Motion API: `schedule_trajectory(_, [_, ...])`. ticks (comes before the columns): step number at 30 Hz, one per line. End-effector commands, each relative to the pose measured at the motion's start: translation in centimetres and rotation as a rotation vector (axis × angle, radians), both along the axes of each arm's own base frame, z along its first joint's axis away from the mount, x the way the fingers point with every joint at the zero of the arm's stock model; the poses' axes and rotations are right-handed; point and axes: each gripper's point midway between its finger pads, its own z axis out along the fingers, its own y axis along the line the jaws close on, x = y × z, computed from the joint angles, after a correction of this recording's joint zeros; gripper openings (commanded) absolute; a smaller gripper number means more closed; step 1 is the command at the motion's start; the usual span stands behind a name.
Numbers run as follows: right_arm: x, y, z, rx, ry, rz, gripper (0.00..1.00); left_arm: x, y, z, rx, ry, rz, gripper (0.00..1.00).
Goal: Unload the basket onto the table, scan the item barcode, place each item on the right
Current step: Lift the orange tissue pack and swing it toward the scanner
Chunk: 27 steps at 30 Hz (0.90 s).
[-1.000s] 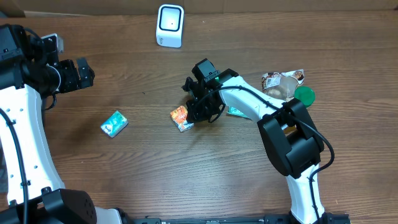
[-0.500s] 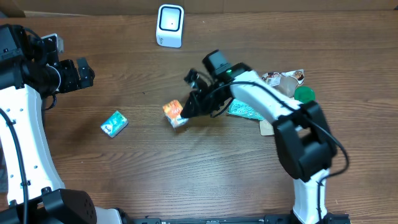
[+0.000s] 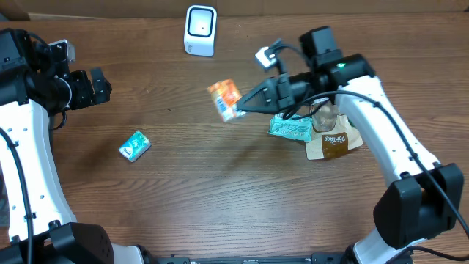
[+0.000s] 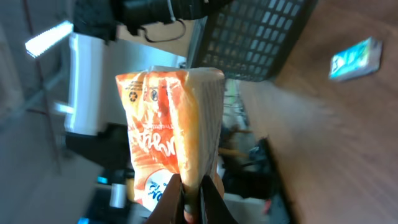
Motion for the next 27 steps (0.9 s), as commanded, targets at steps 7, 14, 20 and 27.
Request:
schedule_trajectory(7, [0.0,-2.9,1.9,0.071,0.137,-0.046,0.04,0.0,-0.1,0.3,0.014,-0.013,-0.027,1.00])
schedule_trajectory(14, [0.3,-3.0,1.2,0.032,0.126,-0.064,0.04,0.0,-0.1,0.3,0.014,-0.013,-0.027,1.00])
schedule_trajectory(20, [1.4,-3.1,-3.2,-0.224,0.086,-0.143,0.04,0.0,-0.1,0.3,0.014,-0.013,-0.027,1.00])
schedule_trajectory(27, [4.5,-3.9,-10.2,-0.723,0.044,-0.378,0.04,0.0,-0.1,0.3,0.014,-0.013,-0.027,1.00])
